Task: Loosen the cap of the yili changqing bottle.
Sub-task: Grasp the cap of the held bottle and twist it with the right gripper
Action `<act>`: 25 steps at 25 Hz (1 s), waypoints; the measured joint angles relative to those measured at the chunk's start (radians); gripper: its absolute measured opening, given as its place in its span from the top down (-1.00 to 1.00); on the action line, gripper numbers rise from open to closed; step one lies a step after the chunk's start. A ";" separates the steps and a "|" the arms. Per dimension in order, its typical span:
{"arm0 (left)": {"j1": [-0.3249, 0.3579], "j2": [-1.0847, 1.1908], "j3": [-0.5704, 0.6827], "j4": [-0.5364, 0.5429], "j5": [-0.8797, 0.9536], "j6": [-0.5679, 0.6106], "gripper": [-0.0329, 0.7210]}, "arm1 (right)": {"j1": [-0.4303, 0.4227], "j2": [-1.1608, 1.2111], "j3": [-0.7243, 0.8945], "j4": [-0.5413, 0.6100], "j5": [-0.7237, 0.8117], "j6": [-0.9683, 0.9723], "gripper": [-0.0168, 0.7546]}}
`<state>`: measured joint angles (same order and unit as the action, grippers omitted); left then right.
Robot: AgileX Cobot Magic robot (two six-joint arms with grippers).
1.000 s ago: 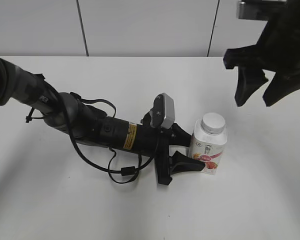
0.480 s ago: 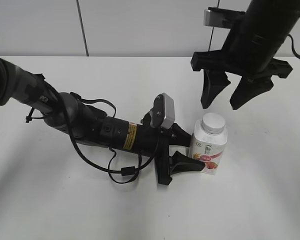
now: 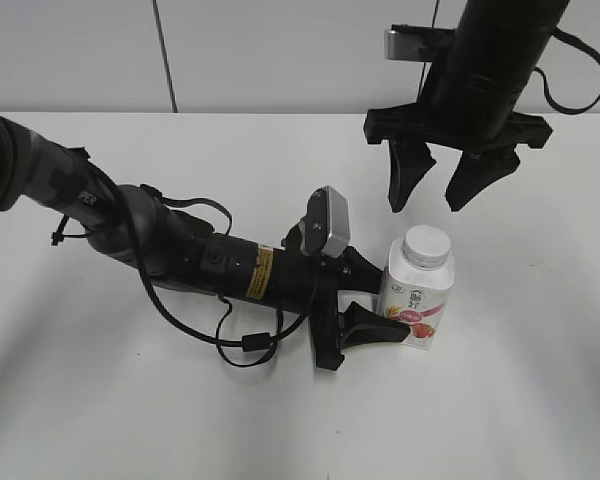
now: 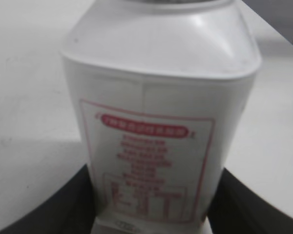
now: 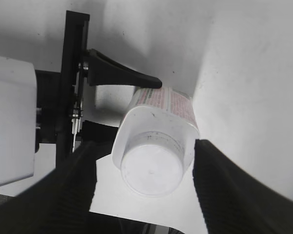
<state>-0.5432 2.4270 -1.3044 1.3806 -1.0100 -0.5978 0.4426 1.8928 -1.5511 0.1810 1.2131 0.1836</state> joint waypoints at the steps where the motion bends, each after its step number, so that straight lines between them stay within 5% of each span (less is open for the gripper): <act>1: 0.000 0.000 0.000 0.000 0.001 0.000 -0.17 | 0.002 0.000 0.000 -0.006 0.001 0.000 -0.32; 13: 0.000 0.000 0.000 0.000 0.004 0.000 -0.17 | 0.056 0.001 0.044 -0.090 0.003 0.022 -0.32; 25: 0.000 0.000 0.000 0.001 0.004 0.000 -0.17 | 0.056 0.001 0.092 -0.044 0.003 0.022 -0.30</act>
<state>-0.5432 2.4270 -1.3044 1.3817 -1.0063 -0.5978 0.4989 1.8939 -1.4593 0.1368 1.2163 0.2059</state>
